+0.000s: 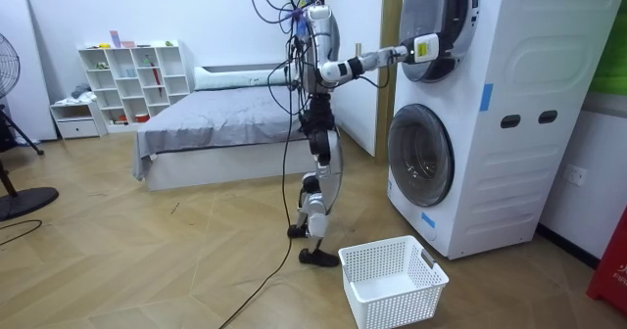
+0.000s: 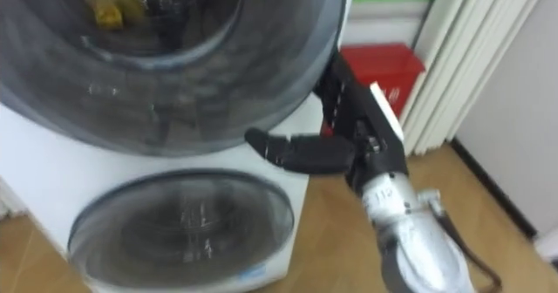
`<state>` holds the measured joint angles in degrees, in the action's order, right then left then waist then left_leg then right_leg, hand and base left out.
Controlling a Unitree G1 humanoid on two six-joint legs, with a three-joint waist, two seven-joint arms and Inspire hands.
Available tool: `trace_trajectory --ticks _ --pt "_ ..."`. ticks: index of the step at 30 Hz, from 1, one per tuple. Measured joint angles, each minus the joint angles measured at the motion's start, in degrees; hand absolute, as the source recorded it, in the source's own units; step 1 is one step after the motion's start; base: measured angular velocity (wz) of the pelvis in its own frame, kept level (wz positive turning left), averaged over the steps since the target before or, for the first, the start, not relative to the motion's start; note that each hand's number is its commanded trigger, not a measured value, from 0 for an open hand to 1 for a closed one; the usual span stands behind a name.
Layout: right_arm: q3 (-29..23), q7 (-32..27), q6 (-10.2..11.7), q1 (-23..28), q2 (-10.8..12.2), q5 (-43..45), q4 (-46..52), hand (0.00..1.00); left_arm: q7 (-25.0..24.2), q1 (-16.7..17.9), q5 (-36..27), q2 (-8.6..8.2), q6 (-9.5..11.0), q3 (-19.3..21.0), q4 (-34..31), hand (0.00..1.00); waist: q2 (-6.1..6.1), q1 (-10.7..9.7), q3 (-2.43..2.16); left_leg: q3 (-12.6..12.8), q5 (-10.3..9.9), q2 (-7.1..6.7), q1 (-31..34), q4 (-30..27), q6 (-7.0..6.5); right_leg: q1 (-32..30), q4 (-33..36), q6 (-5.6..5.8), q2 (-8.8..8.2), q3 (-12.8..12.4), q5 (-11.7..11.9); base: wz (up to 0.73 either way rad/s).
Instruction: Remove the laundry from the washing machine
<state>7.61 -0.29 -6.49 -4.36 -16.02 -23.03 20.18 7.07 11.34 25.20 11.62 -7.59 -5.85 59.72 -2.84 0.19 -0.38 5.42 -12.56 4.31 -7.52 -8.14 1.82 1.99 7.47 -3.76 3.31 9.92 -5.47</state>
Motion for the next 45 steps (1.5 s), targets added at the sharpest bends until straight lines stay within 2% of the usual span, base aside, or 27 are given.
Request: trace_trajectory --ticks 6,11,19,25,31,36,40,45 --pt "-1.61 2.72 0.00 1.40 0.14 -1.16 1.75 0.00 0.00 0.13 0.02 0.03 1.03 0.04 -0.01 0.00 -0.16 -0.02 0.06 0.54 -0.04 -0.34 1.29 -0.19 -0.06 -1.31 0.41 0.01 -0.17 0.35 -0.11 0.01" --pt "-2.10 4.95 0.00 1.40 0.13 -1.17 2.44 0.00 0.00 -0.36 -0.01 0.04 2.54 0.01 1.92 0.00 -0.68 0.11 0.06 0.57 -0.06 -0.96 1.98 -0.45 -0.11 -2.21 0.86 -0.88 -0.46 0.09 -1.07 -0.02" --pt "-1.83 8.64 0.20 1.56 0.19 -2.41 3.17 0.00 -0.39 -0.44 -0.95 0.07 3.51 -0.01 2.29 0.00 -0.88 0.18 -0.01 0.63 -0.06 -0.59 2.26 -1.19 -0.11 -2.77 2.23 -1.56 -0.41 0.71 -1.70 0.01" --pt "-1.91 9.99 1.57 2.76 0.40 -2.73 3.55 0.00 -0.41 -0.44 -0.99 0.12 3.92 -0.02 2.23 0.00 -0.70 0.17 -0.17 0.64 -0.04 -0.45 2.71 -1.56 -0.06 -2.80 2.15 -1.79 -0.34 1.08 -1.60 0.03" --pt "-2.11 12.27 2.72 5.70 0.40 -3.73 5.19 0.00 -0.39 -0.58 -0.96 0.71 4.13 0.02 2.12 0.00 -0.26 0.17 -0.54 0.87 -0.04 -0.39 2.23 -1.38 -0.06 -2.58 2.22 -1.83 -0.25 0.85 -1.59 -0.02" --pt "-2.15 16.83 2.95 6.96 0.29 -3.99 5.18 0.00 -0.41 -0.71 -0.97 1.30 4.46 -0.03 2.12 0.00 -0.09 -0.01 -0.46 3.06 -0.04 -0.22 0.86 -1.16 -0.06 -1.77 2.17 -1.82 -0.07 -0.36 -1.59 -0.12" --pt "-1.99 19.49 3.42 7.45 0.27 -4.73 5.15 0.00 -0.40 -1.42 -0.99 1.36 5.20 -1.35 2.12 0.00 -0.08 -0.11 -0.32 3.30 -0.04 -0.19 0.79 -1.16 -0.05 -1.79 2.19 -1.87 -0.06 -0.37 -1.47 -0.01" --pt "0.18 22.46 5.70 8.31 0.13 -5.87 5.11 0.00 -0.13 -2.47 -0.93 1.28 5.66 -2.23 2.12 0.00 -0.41 -0.03 0.14 3.89 -0.04 -0.03 0.97 -1.25 -0.05 -1.95 2.11 -1.93 0.08 -0.56 -1.41 0.00"
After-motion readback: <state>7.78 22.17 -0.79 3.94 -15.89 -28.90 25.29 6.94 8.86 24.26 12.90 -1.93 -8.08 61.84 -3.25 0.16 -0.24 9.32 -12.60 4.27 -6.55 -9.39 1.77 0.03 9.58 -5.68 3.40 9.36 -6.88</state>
